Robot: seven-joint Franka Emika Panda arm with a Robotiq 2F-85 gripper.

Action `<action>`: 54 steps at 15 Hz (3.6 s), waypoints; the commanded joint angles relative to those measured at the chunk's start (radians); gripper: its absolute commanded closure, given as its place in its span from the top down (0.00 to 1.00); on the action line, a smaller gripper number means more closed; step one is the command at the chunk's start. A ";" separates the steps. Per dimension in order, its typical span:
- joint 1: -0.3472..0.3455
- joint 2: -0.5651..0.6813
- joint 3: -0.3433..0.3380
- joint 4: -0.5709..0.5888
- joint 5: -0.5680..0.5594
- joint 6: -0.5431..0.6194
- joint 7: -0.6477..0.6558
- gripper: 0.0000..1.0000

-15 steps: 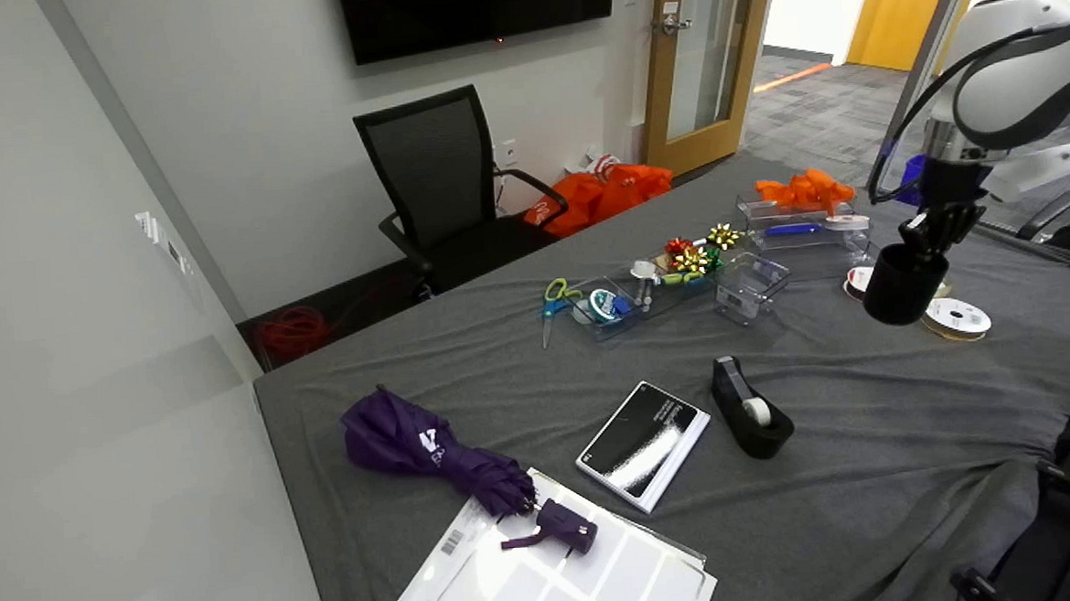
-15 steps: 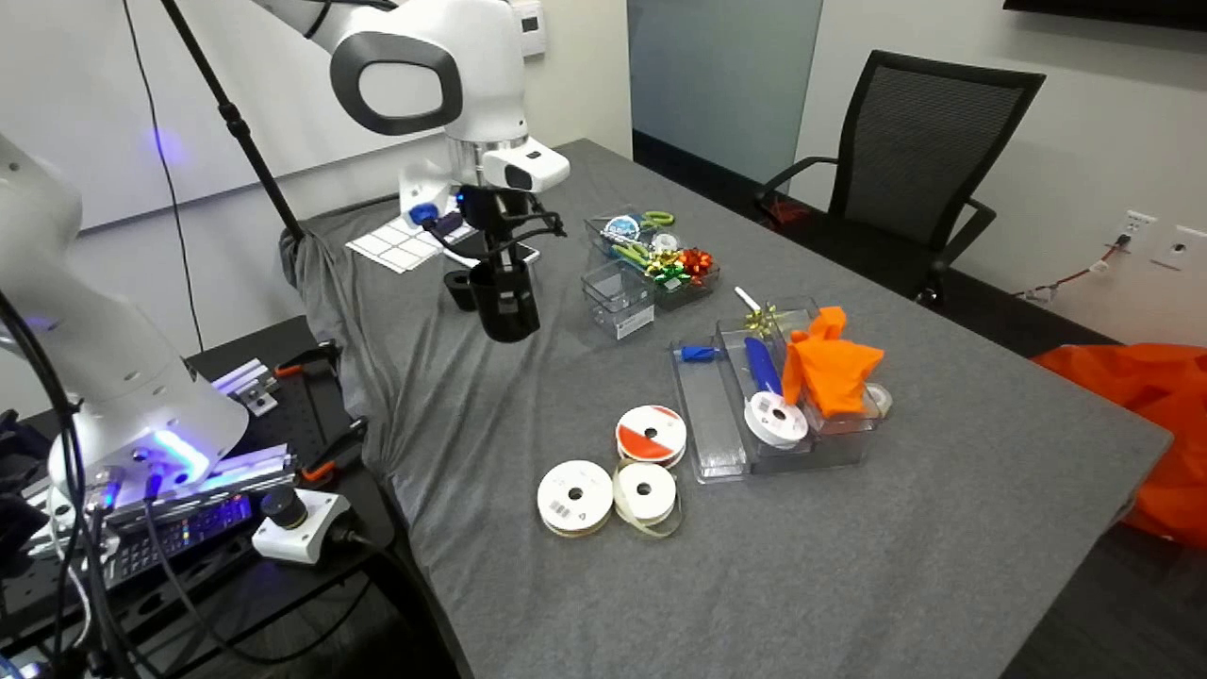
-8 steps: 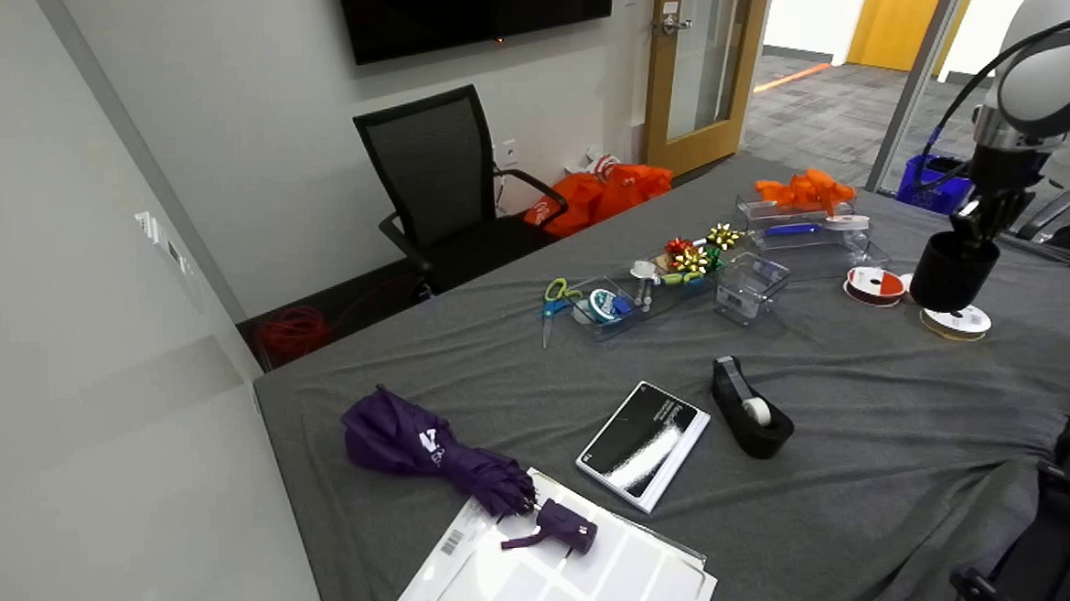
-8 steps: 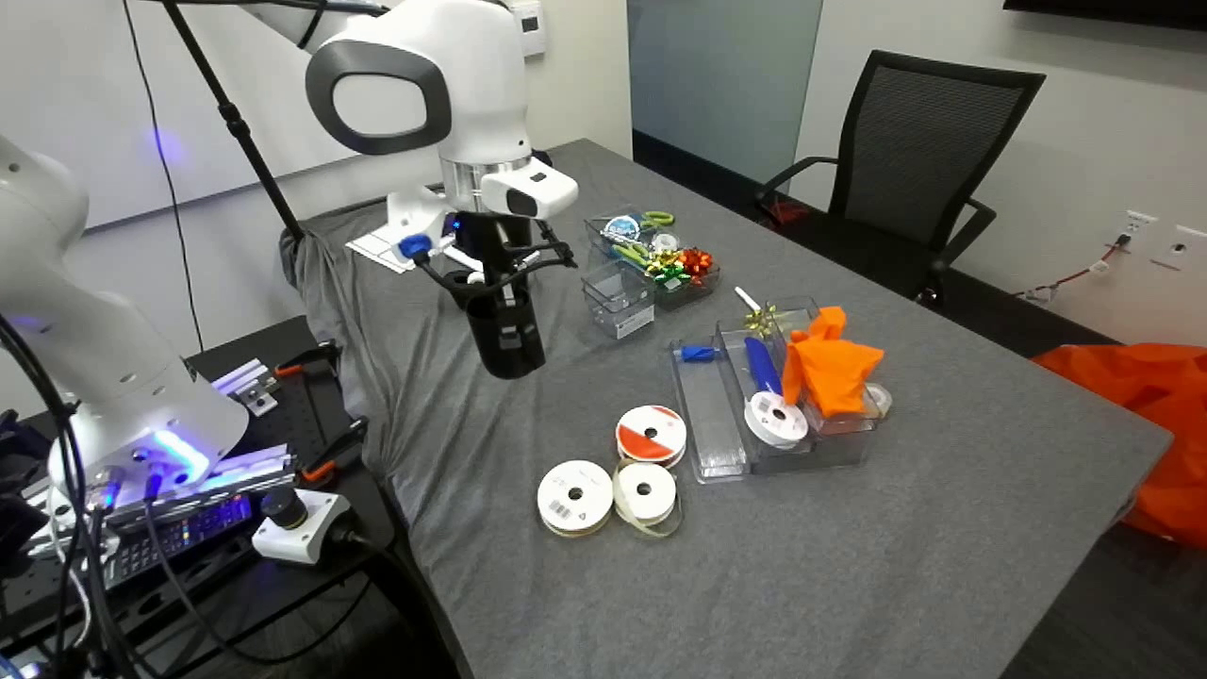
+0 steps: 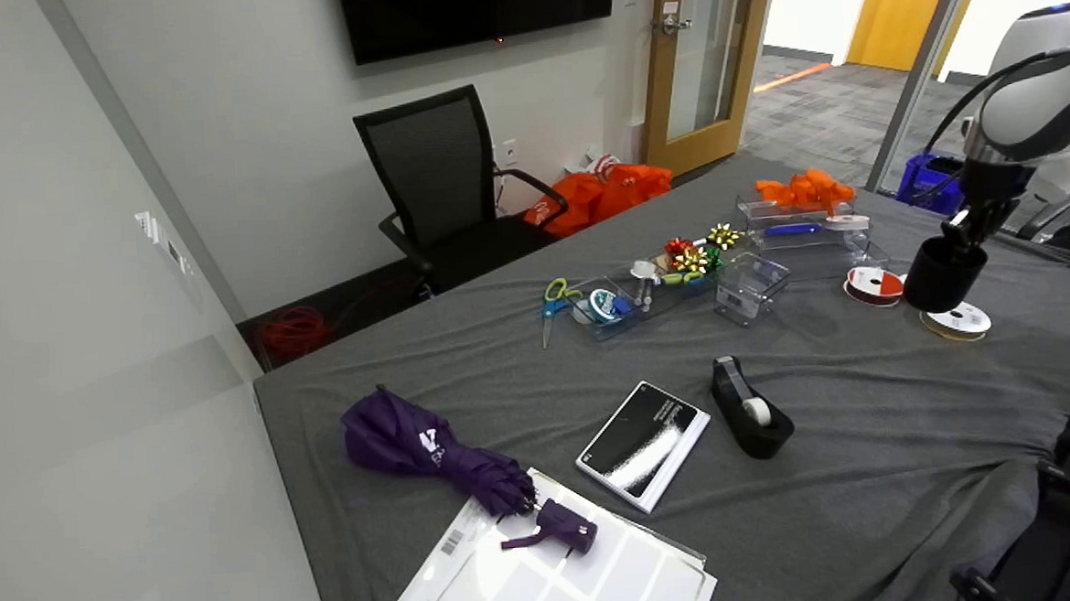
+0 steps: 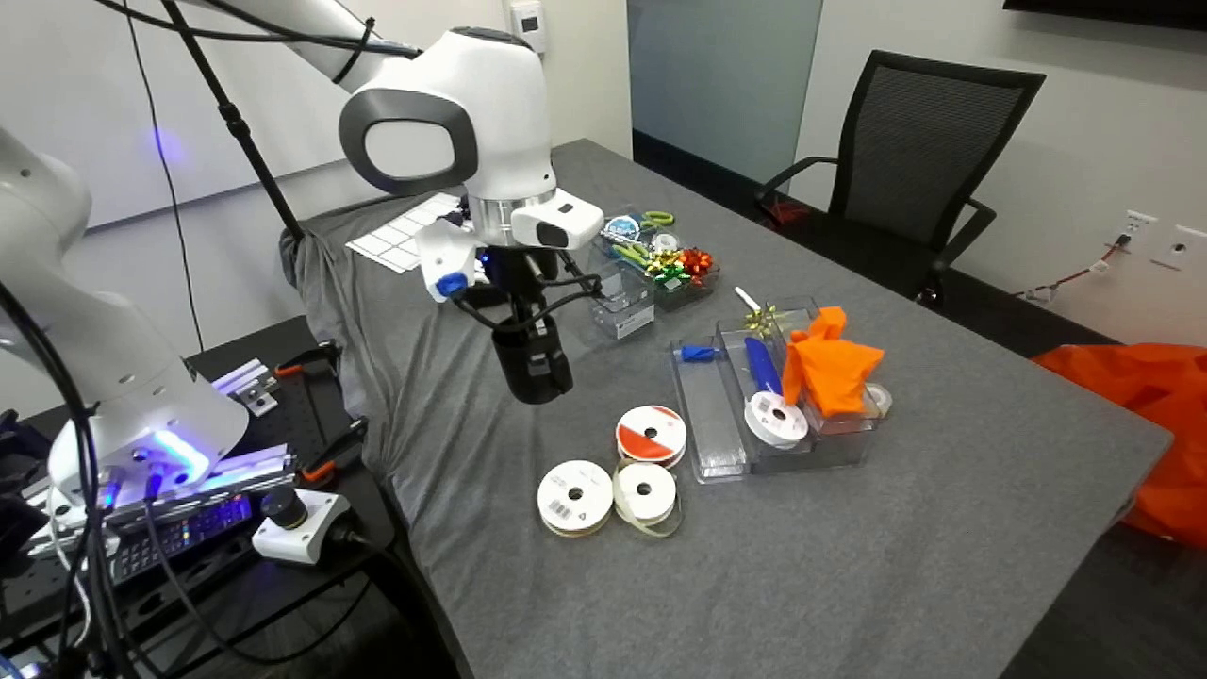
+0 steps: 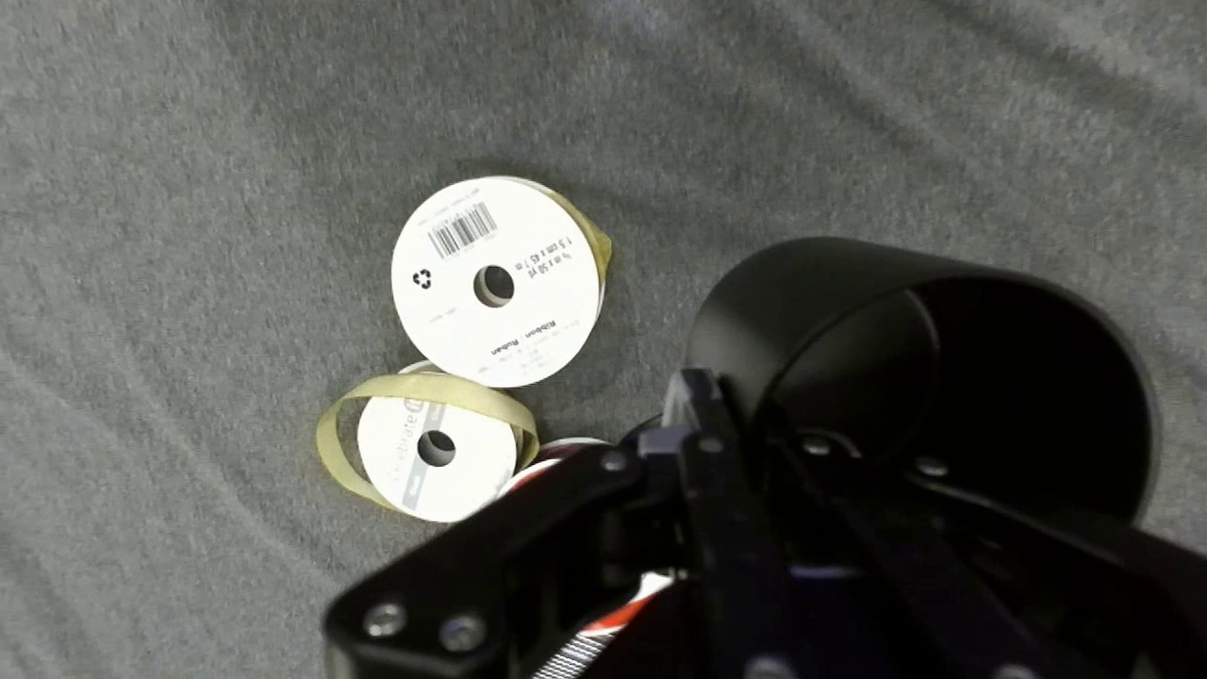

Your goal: Move the black cup to the right, unstack the two clear cases and the stack them up again

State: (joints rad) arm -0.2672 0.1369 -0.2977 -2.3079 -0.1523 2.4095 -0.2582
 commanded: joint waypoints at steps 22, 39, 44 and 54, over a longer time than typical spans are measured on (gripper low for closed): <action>-0.107 0.317 0.057 0.236 0.217 0.096 -0.021 0.02; -0.189 0.310 0.098 0.235 0.210 0.072 -0.137 0.67; -0.199 0.236 0.099 0.194 0.211 0.048 -0.212 0.99; -0.126 0.096 0.134 0.176 0.329 -0.061 -0.180 1.00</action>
State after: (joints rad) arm -0.4192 0.2836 -0.1842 -2.1092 0.1245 2.3711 -0.4523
